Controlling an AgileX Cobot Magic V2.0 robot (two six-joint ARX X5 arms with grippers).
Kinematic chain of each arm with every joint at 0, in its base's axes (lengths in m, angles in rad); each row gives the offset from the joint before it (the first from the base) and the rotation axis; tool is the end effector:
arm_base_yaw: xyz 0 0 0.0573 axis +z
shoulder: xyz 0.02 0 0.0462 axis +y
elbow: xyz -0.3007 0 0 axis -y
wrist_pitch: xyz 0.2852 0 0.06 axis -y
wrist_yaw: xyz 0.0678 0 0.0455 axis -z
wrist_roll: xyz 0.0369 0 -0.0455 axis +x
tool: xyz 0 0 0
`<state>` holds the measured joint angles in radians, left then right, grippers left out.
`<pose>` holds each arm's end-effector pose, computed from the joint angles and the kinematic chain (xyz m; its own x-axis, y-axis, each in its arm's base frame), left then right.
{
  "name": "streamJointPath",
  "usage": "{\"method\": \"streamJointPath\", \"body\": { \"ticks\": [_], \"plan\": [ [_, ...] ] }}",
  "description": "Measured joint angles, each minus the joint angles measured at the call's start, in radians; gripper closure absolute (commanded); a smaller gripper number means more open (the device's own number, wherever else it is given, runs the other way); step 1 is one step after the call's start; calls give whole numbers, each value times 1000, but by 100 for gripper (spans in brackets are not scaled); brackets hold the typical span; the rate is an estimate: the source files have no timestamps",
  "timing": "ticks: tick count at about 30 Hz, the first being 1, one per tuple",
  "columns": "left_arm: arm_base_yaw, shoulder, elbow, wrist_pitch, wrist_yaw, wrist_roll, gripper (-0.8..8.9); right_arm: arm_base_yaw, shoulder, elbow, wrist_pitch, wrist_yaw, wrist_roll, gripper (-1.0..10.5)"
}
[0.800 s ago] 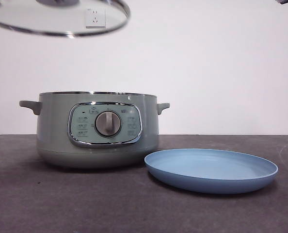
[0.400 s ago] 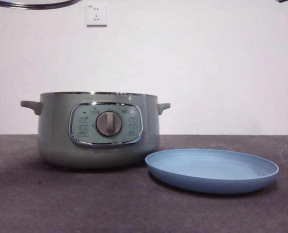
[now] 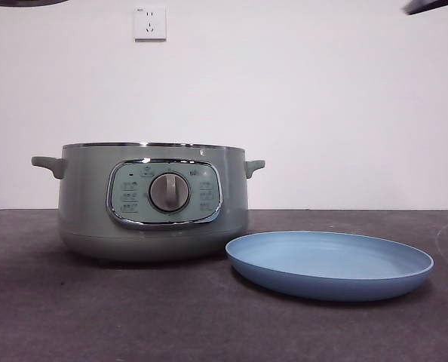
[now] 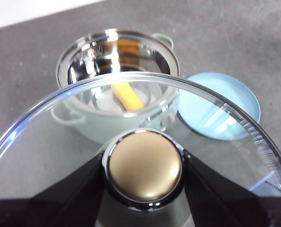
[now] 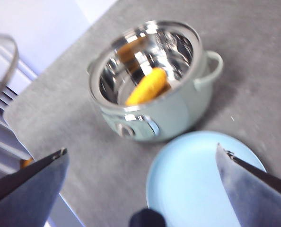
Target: Take the corn out from the steamer,put the corn on the plate,close the lid
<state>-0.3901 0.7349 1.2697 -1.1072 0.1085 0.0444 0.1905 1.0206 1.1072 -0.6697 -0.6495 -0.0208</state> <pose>0.0905 -0.0415 0.4455 0.7317 -0.4179 -0.5385 0.4840 0.8748 -0.0213 0.2146 0.0641 0.3908 0.5382 0.7197 -0.4385 -0.6576 0.6841 0.3156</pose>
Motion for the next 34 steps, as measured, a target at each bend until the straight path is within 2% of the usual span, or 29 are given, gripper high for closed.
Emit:
{"method": "streamJointPath", "body": {
  "ticks": [4,8,11,18,24,29,34],
  "plan": [
    [0,-37,0,-28,18,0,822,77,64,0,144,54,90,349],
    [0,-74,0,-52,25,0,822,179,156,28,237,184,169,349],
    [0,-101,0,-88,25,0,822,259,246,93,237,282,203,349],
    [0,-136,0,-117,25,0,822,413,510,359,191,480,229,350],
    [0,-149,0,-138,25,0,822,485,772,653,95,595,234,350],
    [0,-150,0,-146,25,0,822,509,964,852,50,653,234,351],
    [0,-150,0,-172,25,0,822,516,1087,926,54,677,241,352]
  ]
}}
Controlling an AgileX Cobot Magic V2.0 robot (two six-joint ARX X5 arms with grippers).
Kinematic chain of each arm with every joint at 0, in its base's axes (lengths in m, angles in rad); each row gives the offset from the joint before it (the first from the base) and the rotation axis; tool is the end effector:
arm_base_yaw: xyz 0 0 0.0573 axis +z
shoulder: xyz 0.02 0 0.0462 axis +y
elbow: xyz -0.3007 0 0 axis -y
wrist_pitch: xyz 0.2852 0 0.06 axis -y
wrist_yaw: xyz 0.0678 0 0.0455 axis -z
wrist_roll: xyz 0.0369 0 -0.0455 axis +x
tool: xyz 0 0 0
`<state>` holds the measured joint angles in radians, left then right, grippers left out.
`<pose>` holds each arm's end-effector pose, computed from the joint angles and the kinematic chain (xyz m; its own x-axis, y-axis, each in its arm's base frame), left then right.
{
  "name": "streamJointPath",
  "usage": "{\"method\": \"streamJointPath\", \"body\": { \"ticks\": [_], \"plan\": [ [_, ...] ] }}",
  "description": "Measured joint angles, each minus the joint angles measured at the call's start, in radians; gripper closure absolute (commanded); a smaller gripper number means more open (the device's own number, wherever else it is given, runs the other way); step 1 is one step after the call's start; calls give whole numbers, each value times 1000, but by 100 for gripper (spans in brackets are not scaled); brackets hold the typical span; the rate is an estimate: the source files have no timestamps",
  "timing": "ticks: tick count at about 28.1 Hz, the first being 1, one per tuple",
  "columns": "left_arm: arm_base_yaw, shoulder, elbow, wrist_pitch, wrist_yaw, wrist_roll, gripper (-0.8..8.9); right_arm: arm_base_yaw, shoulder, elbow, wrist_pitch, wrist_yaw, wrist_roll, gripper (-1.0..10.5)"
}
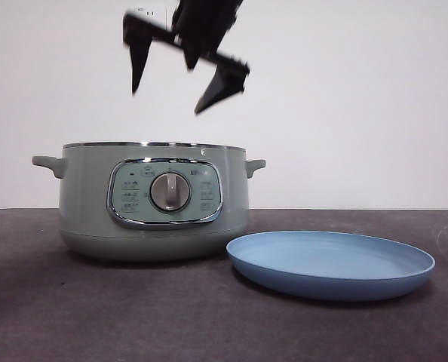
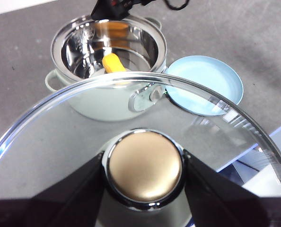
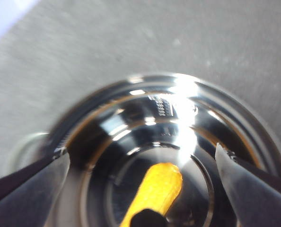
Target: Take the corn out from the steamer,put the corn on the plate,close the lid
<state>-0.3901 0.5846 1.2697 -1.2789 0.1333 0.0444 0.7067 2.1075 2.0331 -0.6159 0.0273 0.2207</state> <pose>0.0339 -0.0192 0.4380 0.7092 -0.4353 -0.5546 0.5013 0.8645 -0.0375 0.4139 0.3520 0.3339 0.6039 0.4797 -0.6365 -0.5117 0.8456 0.1518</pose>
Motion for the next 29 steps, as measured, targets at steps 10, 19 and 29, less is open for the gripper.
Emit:
{"method": "streamJointPath", "body": {
  "ticks": [10,19,29],
  "plan": [
    [0,-1,0,-8,0,1,822,0,95,1,5,2,30,352],
    [0,-8,0,-27,0,8,822,23,191,2,2,2,35,353],
    [0,-10,0,-37,0,8,822,32,229,11,-19,10,38,680]
  ]
}}
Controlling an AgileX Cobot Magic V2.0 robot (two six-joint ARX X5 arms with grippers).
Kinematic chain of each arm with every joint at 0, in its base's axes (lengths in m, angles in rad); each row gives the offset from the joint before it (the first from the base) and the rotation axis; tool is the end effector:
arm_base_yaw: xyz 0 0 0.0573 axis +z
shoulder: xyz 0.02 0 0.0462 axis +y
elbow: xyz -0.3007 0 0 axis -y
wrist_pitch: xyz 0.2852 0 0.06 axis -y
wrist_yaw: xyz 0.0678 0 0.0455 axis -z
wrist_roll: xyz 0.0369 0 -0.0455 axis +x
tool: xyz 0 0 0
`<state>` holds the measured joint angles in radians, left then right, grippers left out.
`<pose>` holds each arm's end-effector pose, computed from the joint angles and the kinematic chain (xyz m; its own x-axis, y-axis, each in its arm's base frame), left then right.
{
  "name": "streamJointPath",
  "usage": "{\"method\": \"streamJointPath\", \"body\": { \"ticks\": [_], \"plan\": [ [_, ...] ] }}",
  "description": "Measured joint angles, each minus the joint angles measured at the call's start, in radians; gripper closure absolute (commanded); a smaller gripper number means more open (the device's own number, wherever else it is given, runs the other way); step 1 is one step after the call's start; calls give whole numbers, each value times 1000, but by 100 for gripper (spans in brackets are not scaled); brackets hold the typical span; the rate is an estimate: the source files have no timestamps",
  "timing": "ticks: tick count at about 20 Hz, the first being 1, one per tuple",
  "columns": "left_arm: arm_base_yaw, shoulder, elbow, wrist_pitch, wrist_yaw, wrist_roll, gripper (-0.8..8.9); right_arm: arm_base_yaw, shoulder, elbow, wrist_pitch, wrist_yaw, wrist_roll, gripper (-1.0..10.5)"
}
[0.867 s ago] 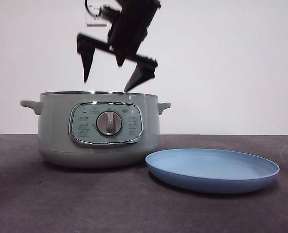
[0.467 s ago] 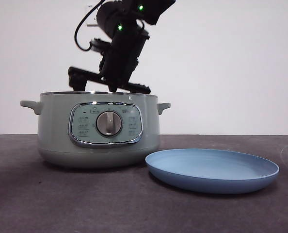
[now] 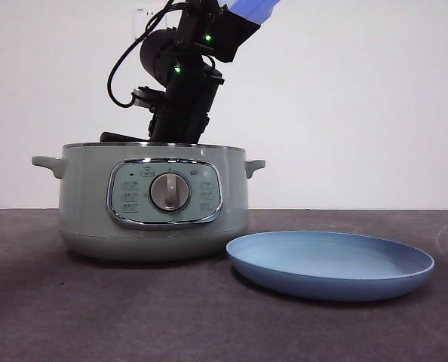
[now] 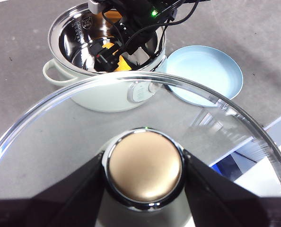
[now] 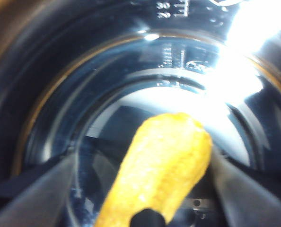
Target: Take the corn out from the steamer,put the corn on the plate,close the lid
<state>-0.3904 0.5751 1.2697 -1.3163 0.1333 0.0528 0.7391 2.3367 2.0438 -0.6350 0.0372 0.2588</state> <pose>0.0289 -0.0172 0.4349 0.6945 -0.4295 -0.5773 0.5049 0.8625 -0.0344 0.4308 0.3907 0.2116 0.4678 0.3761 -0.7998 -0.4834 0.8665 0.1247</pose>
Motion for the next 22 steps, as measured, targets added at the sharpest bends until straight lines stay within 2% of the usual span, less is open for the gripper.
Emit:
{"method": "streamJointPath", "body": {
  "ticks": [2,3,11,17,20,22],
  "plan": [
    [0,0,0,0,0,0,822,1,3,0,2,0,0,911],
    [0,0,0,0,0,0,822,1,4,0,5,0,0,968],
    [0,0,0,1,0,8,822,2,-16,-4,28,-3,-20,962],
    [0,0,0,45,0,11,822,0,-292,-1,17,13,-71,963],
    [0,0,0,46,0,11,822,-12,-406,2,-101,69,-118,963],
    [0,0,0,46,0,15,822,-27,-455,1,-186,72,-144,963]
  ]
}}
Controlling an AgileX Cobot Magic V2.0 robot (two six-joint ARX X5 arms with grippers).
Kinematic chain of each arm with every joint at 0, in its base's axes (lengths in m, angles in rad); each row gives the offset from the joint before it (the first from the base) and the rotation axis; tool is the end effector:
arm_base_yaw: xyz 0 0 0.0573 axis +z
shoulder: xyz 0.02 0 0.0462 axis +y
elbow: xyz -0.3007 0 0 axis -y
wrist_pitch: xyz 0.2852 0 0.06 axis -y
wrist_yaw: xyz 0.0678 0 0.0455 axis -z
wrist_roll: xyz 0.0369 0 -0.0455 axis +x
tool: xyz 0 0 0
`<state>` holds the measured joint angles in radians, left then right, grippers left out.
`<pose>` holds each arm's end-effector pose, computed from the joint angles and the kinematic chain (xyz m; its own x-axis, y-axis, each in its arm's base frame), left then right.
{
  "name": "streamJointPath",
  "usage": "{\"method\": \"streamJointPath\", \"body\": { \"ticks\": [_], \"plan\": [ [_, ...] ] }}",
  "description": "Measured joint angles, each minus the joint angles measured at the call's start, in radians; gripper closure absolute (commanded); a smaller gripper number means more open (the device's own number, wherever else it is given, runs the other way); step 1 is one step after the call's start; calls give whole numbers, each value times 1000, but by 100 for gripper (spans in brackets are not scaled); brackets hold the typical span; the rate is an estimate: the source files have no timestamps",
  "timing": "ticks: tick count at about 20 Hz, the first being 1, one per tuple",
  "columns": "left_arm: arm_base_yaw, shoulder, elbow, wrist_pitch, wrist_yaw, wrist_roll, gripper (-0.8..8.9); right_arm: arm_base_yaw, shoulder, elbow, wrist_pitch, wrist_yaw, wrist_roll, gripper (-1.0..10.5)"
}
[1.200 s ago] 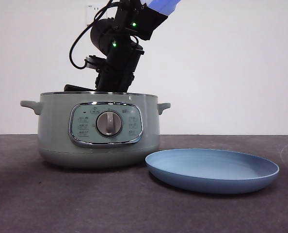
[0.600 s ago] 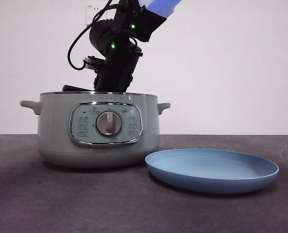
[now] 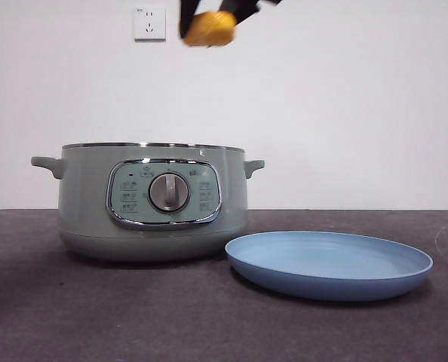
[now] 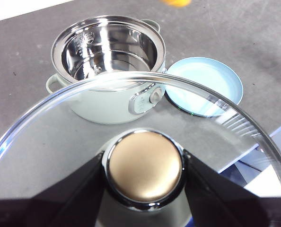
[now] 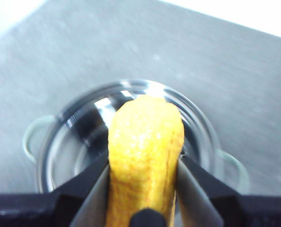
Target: Take the corn out from the steamer,put the corn on the plate,close the lid
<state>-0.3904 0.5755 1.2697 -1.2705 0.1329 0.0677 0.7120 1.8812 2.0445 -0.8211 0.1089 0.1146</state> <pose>0.0315 -0.0182 0.4389 0.7181 -0.4388 -0.5401 0.5129 0.8583 -0.0153 0.3555 0.3015 0.4315 0.6665 0.4317 -0.6078 -0.5276 0.8491 0.0245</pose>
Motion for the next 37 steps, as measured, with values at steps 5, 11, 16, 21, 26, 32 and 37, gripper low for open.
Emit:
{"method": "streamJointPath", "body": {
  "ticks": [5,11,16,21,26,32,37],
  "plan": [
    [0,0,0,0,0,1,822,-54,-150,-19,-116,0,-45,963],
    [0,0,0,1,0,1,822,-160,-409,-360,-36,0,-55,963],
    [0,0,0,2,0,1,822,-272,-629,-829,230,-98,8,963],
    [0,0,0,2,0,1,822,-293,-592,-1127,472,-136,119,963],
    [0,0,0,2,0,1,822,-293,-505,-1246,638,-136,225,963],
    [0,0,0,12,0,0,822,-244,-337,-1246,750,-134,250,963],
    [0,0,0,12,0,0,822,-217,-244,-1246,816,-123,261,963]
  ]
}}
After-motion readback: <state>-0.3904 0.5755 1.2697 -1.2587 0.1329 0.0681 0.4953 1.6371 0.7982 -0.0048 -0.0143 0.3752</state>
